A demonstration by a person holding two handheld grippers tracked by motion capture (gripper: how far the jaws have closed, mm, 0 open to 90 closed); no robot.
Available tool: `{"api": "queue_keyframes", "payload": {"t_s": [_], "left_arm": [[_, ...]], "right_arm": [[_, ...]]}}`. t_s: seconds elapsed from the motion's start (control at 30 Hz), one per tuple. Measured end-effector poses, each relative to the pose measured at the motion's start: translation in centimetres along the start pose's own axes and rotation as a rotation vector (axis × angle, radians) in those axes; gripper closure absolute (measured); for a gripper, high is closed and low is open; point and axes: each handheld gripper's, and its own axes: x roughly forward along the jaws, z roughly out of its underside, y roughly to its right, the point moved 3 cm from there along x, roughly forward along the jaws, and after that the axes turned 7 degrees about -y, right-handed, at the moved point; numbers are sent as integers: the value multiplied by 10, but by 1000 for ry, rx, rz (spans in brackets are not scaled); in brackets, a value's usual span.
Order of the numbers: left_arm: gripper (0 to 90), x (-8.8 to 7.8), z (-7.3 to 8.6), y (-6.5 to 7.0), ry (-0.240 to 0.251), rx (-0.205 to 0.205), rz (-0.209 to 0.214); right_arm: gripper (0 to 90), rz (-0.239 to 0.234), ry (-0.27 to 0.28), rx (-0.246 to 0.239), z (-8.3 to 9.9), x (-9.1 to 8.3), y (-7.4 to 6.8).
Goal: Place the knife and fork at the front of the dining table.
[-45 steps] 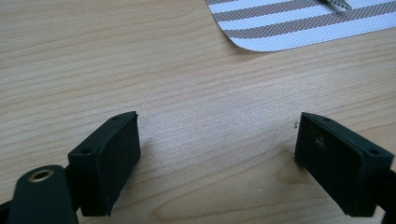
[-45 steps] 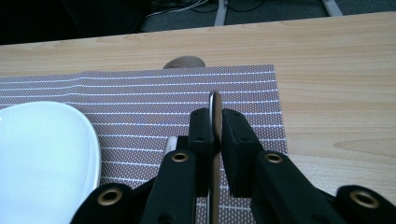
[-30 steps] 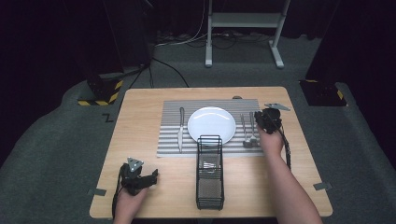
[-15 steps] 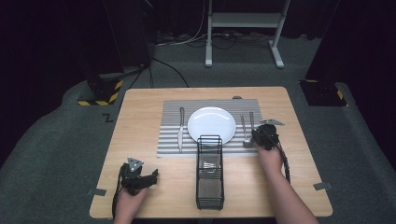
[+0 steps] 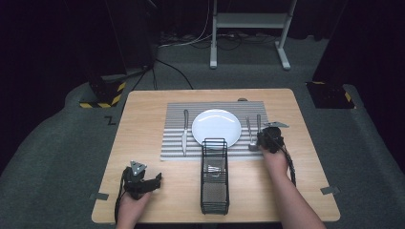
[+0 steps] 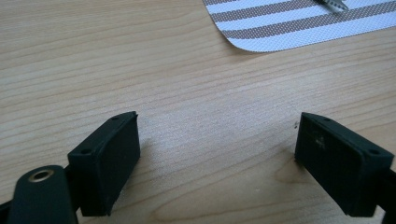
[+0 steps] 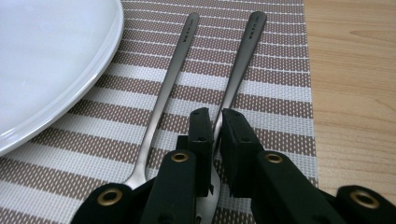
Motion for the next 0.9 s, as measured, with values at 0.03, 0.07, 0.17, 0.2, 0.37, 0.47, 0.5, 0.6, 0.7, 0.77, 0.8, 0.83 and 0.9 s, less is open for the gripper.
{"api": "queue_keyframes", "payload": {"t_s": [0.03, 0.07, 0.17, 0.2, 0.37, 0.47, 0.5, 0.6, 0.7, 0.77, 0.8, 0.83, 0.9], "left_arm": [[143, 0, 0, 0, 0, 0, 0], [143, 0, 0, 0, 0, 1, 0], [143, 0, 0, 0, -1, 2, -2], [143, 0, 0, 0, -1, 2, -2], [143, 0, 0, 0, -1, 2, -2], [143, 0, 0, 0, -1, 2, -2], [143, 0, 0, 0, -1, 2, -2], [143, 0, 0, 0, -1, 2, -2], [142, 0, 0, 1, -2, 5, -7], [144, 0, 0, 1, -3, 7, -8], [144, 0, 0, 1, -3, 6, -6], [144, 0, 0, 1, -2, 7, -9], [144, 0, 0, 1, -2, 8, -8]], "right_arm": [[824, -3, 0, -13, 1, -1, 1], [825, 0, -5, -20, 1, -2, 1], [826, -3, -8, -48, 5, -5, 5], [826, -6, -13, -51, 6, -7, 6], [826, -15, -9, -72, 11, -12, 10], [816, -21, 3, -78, 12, -15, 11], [797, -19, 11, -76, 13, -17, 11], [722, -30, 29, -64, 13, -21, 12], [642, -36, 49, -56, 18, -29, 12], [586, -36, 66, -45, 24, -36, 13], [556, -34, 77, -47, 27, -41, 15], [527, -34, 83, -40, 31, -46, 16], [466, -30, 93, -38, 40, -56, 19]]}}
